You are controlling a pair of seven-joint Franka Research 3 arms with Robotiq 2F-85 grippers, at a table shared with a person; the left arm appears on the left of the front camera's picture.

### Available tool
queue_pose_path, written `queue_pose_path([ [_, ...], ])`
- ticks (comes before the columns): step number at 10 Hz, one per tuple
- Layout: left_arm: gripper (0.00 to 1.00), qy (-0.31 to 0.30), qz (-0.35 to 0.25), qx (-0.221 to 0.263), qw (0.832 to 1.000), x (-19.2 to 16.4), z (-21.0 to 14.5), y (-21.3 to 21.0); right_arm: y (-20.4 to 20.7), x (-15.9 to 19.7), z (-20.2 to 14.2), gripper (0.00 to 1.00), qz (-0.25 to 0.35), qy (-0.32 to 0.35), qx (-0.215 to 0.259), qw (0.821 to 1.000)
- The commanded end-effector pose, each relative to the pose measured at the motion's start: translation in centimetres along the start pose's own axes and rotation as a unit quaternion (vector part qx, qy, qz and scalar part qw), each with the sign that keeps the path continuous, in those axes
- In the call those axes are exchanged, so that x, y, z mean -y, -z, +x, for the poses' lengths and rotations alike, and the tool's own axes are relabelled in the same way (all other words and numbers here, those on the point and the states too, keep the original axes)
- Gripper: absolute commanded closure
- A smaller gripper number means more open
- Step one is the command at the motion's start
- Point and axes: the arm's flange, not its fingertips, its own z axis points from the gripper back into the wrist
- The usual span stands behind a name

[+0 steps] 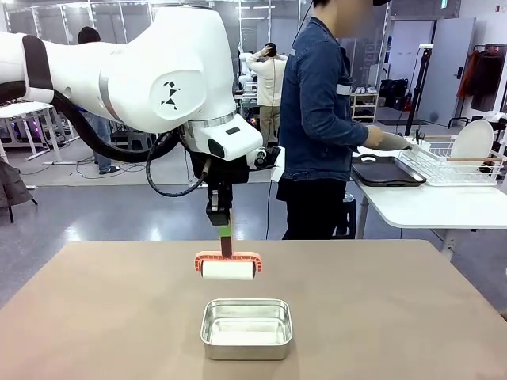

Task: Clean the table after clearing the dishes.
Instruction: Place the Lint Roller back on top of the Airtight Container.

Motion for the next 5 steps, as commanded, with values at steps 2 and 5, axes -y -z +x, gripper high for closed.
queue_pose_path([
  [2, 0.78, 0.022, -0.029, 0.018, 0.999, -0.4, 0.5, 1.6, 0.0, -0.4, 0.0, 0.00, -0.002, 0.005, -0.002, 1.000],
  [5, 0.78, 0.040, -0.041, 0.032, 0.998, -1.5, 1.0, 4.6, 0.0, -0.4, 0.0, 0.00, -0.002, 0.005, -0.002, 1.000],
])
